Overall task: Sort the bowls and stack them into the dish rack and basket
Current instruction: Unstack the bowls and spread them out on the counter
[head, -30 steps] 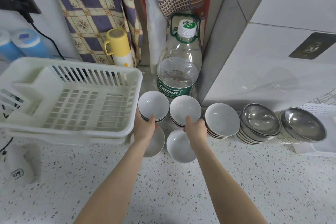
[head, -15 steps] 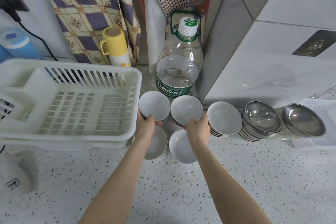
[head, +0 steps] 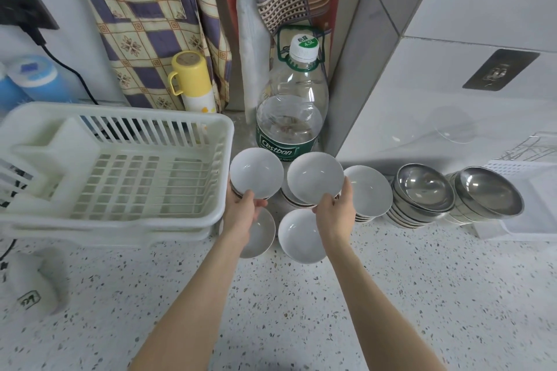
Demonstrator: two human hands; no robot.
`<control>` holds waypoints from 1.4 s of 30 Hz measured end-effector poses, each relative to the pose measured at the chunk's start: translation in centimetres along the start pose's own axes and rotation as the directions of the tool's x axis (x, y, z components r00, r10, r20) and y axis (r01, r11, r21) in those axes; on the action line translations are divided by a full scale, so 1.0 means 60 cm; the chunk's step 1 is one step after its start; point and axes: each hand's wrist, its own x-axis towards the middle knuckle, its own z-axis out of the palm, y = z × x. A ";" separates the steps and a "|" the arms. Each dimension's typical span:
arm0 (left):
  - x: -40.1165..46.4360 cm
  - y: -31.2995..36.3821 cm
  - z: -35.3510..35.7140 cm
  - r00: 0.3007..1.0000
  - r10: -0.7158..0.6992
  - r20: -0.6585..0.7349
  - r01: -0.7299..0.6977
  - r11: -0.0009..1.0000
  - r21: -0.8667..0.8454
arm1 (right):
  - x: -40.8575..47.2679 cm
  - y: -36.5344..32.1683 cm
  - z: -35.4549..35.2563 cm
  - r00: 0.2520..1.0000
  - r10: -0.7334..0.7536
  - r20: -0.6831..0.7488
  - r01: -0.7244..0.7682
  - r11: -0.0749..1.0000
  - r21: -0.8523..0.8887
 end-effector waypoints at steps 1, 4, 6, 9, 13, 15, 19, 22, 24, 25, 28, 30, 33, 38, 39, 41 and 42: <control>-0.006 -0.001 -0.002 1.000 0.015 0.012 -0.015 1.000 -0.002 | -0.006 0.001 -0.010 1.000 -0.005 0.001 0.005 0.999 0.041; -0.025 -0.005 -0.007 0.996 0.072 0.046 -0.072 0.997 -0.003 | -0.027 0.008 -0.041 1.000 -0.024 0.001 0.024 0.991 0.134; -0.038 -0.009 -0.008 0.992 0.107 0.064 -0.107 0.994 0.004 | -0.043 0.016 -0.063 1.000 -0.031 -0.003 0.031 0.975 0.221; -0.068 -0.016 -0.013 0.991 0.107 0.082 -0.111 0.993 0.040 | -0.069 0.030 -0.096 1.000 -0.002 0.011 -0.002 0.943 0.332; -0.123 -0.034 -0.022 0.988 0.115 0.105 -0.124 0.989 0.081 | -0.098 0.047 -0.131 1.000 0.014 0.019 -0.020 0.928 0.371; -0.152 -0.047 -0.030 0.983 0.147 0.114 -0.156 0.985 0.078 | -0.111 0.055 -0.145 0.999 0.011 0.038 -0.024 0.927 0.373; -0.208 -0.078 -0.043 0.983 0.157 0.091 -0.164 0.984 0.076 | -0.135 0.070 -0.173 0.992 -0.027 0.121 -0.016 0.939 0.343; -0.246 -0.107 -0.052 0.986 0.160 0.051 -0.163 0.985 0.060 | -0.153 0.090 -0.188 0.982 -0.052 0.179 -0.005 0.952 0.306; -0.265 -0.126 -0.063 0.986 0.167 0.007 -0.167 0.984 0.058 | -0.164 0.105 -0.195 0.972 -0.051 0.230 -0.013 0.964 0.266; -0.274 -0.135 -0.069 0.986 0.168 -0.020 -0.166 0.984 0.060 | -0.168 0.112 -0.199 0.967 -0.041 0.251 -0.021 0.971 0.239; -0.296 -0.160 -0.099 0.981 0.165 -0.102 -0.160 0.985 0.058 | -0.184 0.133 -0.206 0.947 -0.019 0.322 -0.042 0.982 0.183; -0.306 -0.175 -0.127 0.972 0.176 -0.158 -0.169 0.984 0.058 | -0.198 0.143 -0.205 0.930 -0.011 0.368 -0.053 0.985 0.165; -0.311 -0.186 -0.179 0.957 0.162 -0.240 -0.153 0.987 0.056 | -0.219 0.150 -0.192 0.908 0.012 0.418 -0.074 0.989 0.132; -0.287 -0.179 -0.270 0.943 0.143 -0.299 -0.130 0.989 0.064 | -0.251 0.153 -0.143 0.879 0.014 0.477 -0.071 0.992 0.102; -0.278 -0.176 -0.286 0.943 0.139 -0.302 -0.125 0.990 0.066 | -0.259 0.153 -0.128 0.875 0.014 0.484 -0.069 0.993 0.097; -0.258 -0.169 -0.316 0.948 0.124 -0.294 -0.110 0.992 0.065 | -0.274 0.150 -0.093 0.865 0.019 0.501 -0.074 0.993 0.089; -0.248 -0.163 -0.332 0.952 0.117 -0.282 -0.101 0.992 0.072 | -0.284 0.148 -0.073 0.861 0.029 0.508 -0.084 0.993 0.086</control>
